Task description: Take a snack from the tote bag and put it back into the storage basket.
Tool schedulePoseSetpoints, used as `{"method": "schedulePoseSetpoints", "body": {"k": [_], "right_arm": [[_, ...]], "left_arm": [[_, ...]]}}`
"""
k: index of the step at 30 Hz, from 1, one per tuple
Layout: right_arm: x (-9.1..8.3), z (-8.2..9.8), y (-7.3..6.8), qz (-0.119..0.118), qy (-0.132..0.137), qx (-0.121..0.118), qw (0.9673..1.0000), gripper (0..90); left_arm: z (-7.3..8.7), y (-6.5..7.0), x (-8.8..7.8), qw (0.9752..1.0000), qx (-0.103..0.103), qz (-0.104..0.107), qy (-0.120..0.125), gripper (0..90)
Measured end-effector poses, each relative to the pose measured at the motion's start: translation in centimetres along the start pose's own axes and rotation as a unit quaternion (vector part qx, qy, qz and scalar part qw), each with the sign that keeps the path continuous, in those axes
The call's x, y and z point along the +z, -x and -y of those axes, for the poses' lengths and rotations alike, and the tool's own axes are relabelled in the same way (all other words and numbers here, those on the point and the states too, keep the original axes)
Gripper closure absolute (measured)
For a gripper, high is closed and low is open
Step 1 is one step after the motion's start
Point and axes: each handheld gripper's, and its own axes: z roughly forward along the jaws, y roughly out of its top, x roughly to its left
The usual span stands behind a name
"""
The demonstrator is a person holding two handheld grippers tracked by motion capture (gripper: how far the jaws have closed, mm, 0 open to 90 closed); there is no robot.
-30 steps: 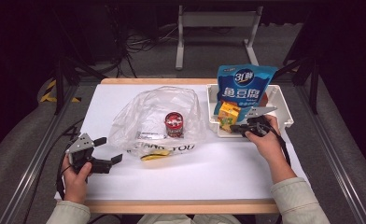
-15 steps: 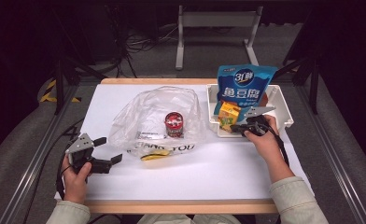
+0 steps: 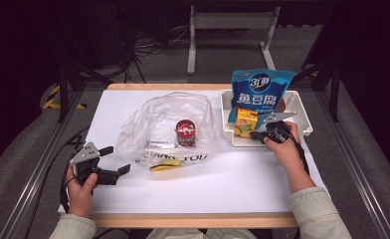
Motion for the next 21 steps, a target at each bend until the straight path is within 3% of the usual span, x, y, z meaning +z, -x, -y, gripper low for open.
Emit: {"method": "schedulePoseSetpoints", "body": {"k": [14, 18, 21], "right_arm": [[0.0, 0.2, 0.5, 0.008, -0.007, 0.010, 0.9999, 90.0], [-0.2, 0.2, 0.3, 0.014, -0.008, 0.004, 0.9999, 90.0], [-1.0, -0.1, -0.2, 0.003, 0.000, -0.003, 1.0000, 90.0]], "left_arm": [[0.0, 0.0, 0.0, 1.0000, -0.003, 0.000, 0.000, 3.5], [0.0, 0.0, 0.0, 1.0000, 0.001, 0.000, 0.001, 3.5], [0.0, -0.1, 0.0, 1.0000, 0.001, 0.000, 0.000, 3.5]]}}
